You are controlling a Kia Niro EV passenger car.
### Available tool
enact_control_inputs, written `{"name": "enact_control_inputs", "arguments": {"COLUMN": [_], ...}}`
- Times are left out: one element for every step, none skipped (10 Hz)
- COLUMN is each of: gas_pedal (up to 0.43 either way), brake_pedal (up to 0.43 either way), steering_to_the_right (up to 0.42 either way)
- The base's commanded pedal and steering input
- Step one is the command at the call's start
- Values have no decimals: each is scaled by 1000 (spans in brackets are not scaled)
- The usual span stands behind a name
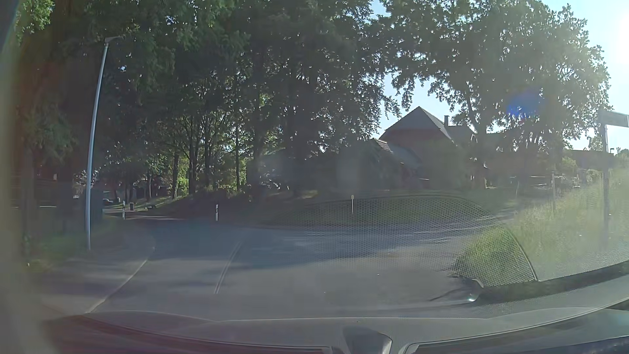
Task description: Follow the waypoints while adhering to traffic rules and regulations
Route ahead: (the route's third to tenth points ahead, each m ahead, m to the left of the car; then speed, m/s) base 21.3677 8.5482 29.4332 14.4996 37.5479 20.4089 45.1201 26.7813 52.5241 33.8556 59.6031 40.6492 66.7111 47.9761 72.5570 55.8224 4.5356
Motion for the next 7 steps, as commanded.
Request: {"name": "enact_control_inputs", "arguments": {"gas_pedal": [0,0,110,138,150,150,157], "brake_pedal": [6,6,6,6,6,6,6], "steering_to_the_right": [-54,-59,-60,-66,-72,-83,-95]}}
